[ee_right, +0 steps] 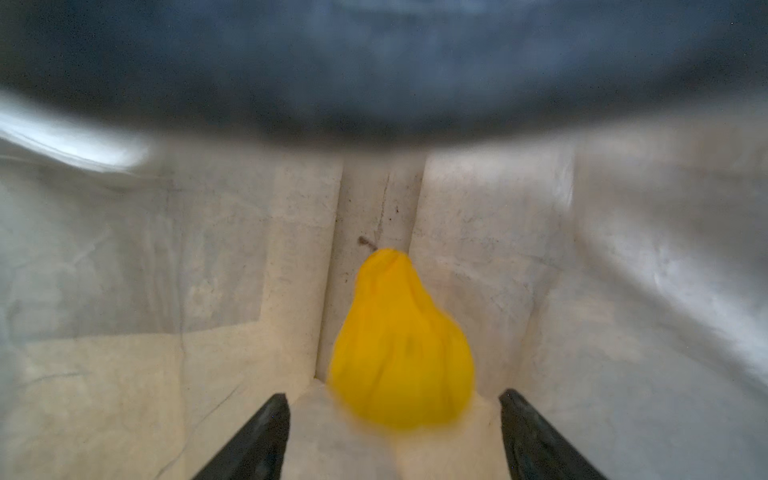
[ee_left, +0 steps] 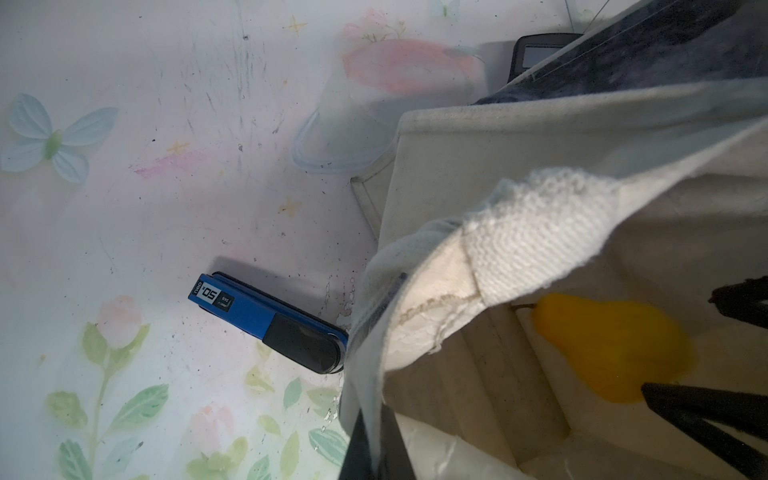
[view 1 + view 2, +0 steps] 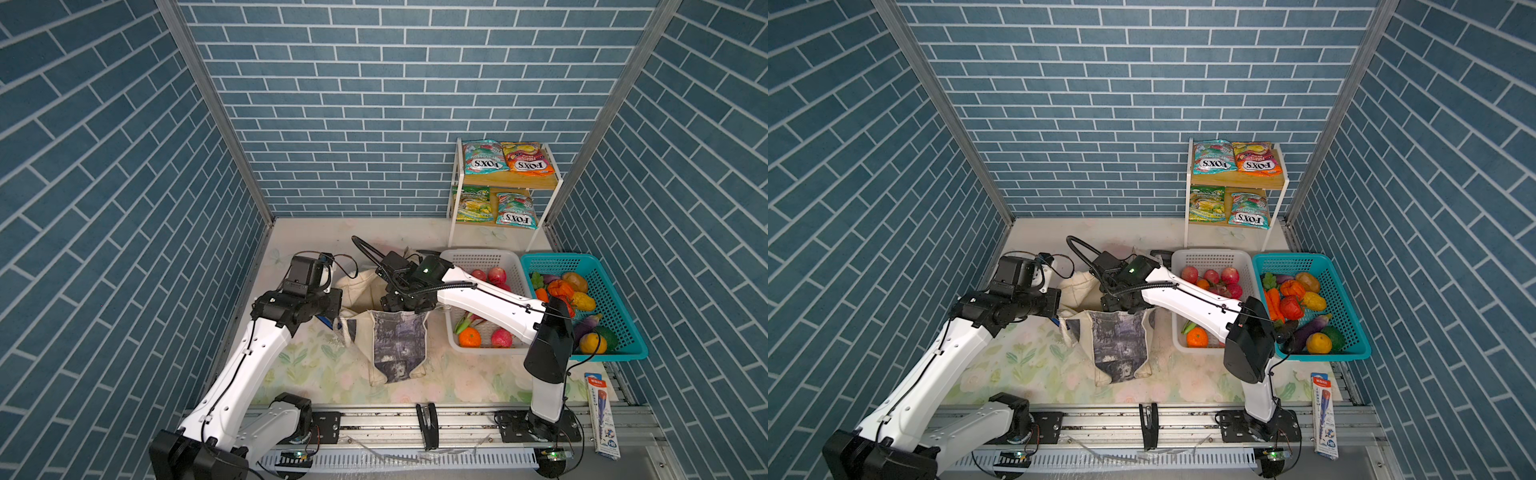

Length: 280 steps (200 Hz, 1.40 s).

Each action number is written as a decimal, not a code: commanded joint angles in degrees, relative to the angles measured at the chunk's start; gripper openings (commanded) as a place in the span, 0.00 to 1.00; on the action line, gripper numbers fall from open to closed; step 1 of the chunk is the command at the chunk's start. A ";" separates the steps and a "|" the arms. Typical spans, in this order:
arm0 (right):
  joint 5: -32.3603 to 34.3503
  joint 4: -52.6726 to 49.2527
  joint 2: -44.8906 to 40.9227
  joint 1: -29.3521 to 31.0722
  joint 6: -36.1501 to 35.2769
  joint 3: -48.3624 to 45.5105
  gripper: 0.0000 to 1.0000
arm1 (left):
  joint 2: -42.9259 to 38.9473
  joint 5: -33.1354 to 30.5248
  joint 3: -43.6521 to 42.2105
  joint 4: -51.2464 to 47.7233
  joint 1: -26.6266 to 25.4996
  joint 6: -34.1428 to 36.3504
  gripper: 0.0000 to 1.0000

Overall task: Place the food into the grocery bag and tie it
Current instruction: 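Lower the pear into the bag and open the right gripper, then move the right gripper back over the white basket above the dragon fruit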

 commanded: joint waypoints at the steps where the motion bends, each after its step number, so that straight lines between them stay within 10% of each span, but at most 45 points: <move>1: 2.25 -0.74 -0.30 0.15 -1.25 1.63 0.85 | -0.33 -0.49 -0.48 0.80 0.30 0.04 0.04; 150: 17.06 -0.49 -14.15 -3.49 -2.36 10.88 0.97 | -0.40 -0.24 -0.56 0.98 0.30 -0.04 0.04; 280: 16.45 1.98 -41.89 -23.56 7.13 -27.68 0.92 | 0.03 -0.50 -0.56 0.82 0.30 -0.22 0.04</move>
